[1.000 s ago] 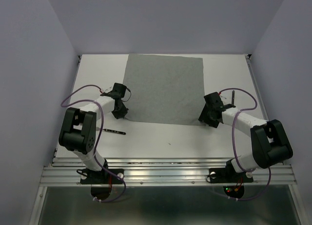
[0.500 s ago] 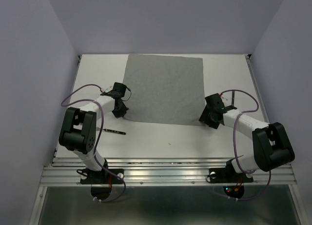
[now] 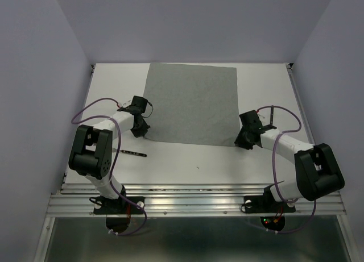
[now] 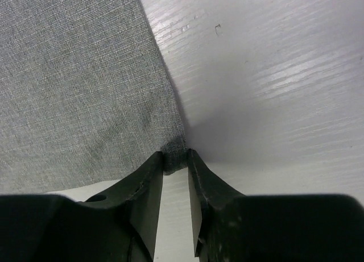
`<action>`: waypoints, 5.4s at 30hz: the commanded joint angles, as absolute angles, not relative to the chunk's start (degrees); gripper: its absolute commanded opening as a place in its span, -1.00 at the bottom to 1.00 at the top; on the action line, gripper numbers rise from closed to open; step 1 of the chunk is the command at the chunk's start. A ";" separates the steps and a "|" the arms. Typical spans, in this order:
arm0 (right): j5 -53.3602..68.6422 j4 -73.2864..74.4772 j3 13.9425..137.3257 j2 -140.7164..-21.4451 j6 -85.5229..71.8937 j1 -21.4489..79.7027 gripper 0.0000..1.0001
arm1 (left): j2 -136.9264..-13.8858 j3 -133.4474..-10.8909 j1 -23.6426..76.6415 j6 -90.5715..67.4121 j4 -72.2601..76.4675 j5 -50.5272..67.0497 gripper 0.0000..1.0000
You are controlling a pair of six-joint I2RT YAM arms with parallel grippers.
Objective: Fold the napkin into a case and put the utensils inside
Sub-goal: Pick up the flattened napkin from the center of the board, then fold and flatten the napkin at the center of the board.
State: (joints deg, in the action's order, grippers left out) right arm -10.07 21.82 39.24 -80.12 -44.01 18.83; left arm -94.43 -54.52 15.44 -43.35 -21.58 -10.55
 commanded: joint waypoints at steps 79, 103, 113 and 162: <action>-37.72 15.49 75.68 -68.97 -19.52 17.25 -0.99 | -73.81 -74.36 15.56 -25.05 -4.93 5.45 -1.00; -16.18 4.21 101.25 -117.59 -20.83 4.48 -0.99 | -117.50 -106.85 10.55 -24.52 -9.57 8.17 -1.00; -13.01 4.48 90.36 -109.70 -23.29 4.48 -0.99 | -120.14 -110.56 10.46 -23.20 -11.34 9.40 -1.00; -5.18 26.89 50.89 -66.54 -29.00 4.48 -0.99 | -83.15 -64.78 14.94 -24.52 -23.29 11.87 -1.00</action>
State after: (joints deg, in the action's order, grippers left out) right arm -2.63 24.36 48.71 -69.65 -29.71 4.89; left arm -87.48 -61.78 14.81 -25.65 -20.12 13.17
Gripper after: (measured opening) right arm 0.037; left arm 0.014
